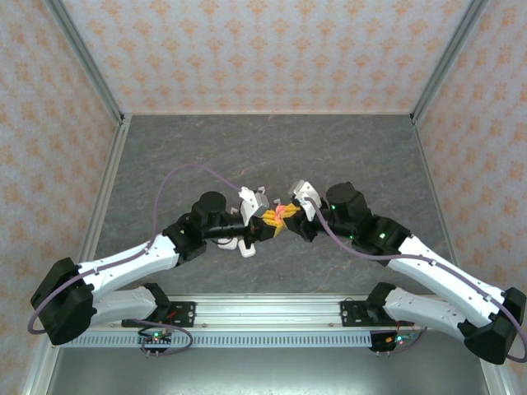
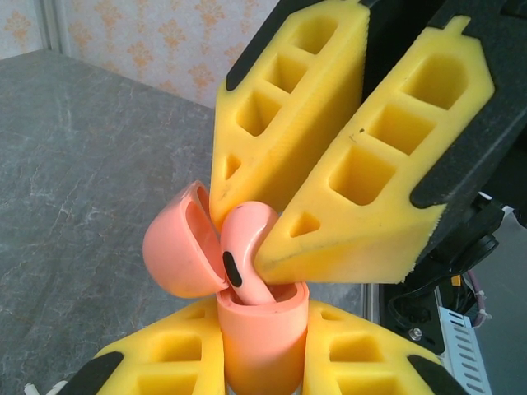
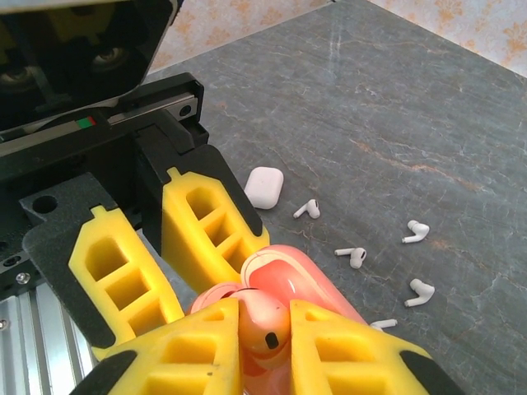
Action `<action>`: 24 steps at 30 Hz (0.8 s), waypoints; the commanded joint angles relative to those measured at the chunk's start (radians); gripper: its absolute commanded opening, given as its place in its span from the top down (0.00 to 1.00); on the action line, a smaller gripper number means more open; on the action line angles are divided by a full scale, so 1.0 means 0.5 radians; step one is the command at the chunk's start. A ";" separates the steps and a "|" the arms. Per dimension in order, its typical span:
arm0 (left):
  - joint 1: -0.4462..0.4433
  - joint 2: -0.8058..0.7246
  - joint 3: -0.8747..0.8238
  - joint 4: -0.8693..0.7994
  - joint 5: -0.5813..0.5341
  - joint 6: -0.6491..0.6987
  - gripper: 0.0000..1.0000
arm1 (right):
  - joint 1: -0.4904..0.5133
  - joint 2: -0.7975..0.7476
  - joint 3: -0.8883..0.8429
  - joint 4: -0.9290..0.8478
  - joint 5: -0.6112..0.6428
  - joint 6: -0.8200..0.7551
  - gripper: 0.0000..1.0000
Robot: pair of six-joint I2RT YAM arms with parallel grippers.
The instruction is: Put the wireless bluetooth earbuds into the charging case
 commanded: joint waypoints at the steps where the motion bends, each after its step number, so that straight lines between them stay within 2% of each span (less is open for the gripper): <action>1: -0.014 -0.067 0.078 0.078 0.013 0.027 1.00 | 0.011 -0.003 0.088 -0.073 -0.103 0.049 0.79; 8: -0.014 -0.094 0.049 0.128 0.006 0.010 1.00 | -0.013 -0.044 0.203 -0.113 -0.183 0.204 0.61; 14: -0.014 -0.125 0.035 0.136 -0.009 0.017 1.00 | -0.136 -0.114 0.300 -0.122 -0.178 0.388 0.47; 18: -0.015 -0.169 0.013 0.121 -0.040 0.024 1.00 | -0.343 -0.162 0.337 -0.180 -0.161 0.586 0.39; 24: -0.014 -0.239 -0.019 0.077 -0.056 0.037 1.00 | -0.769 -0.076 0.302 -0.483 -0.082 0.858 0.37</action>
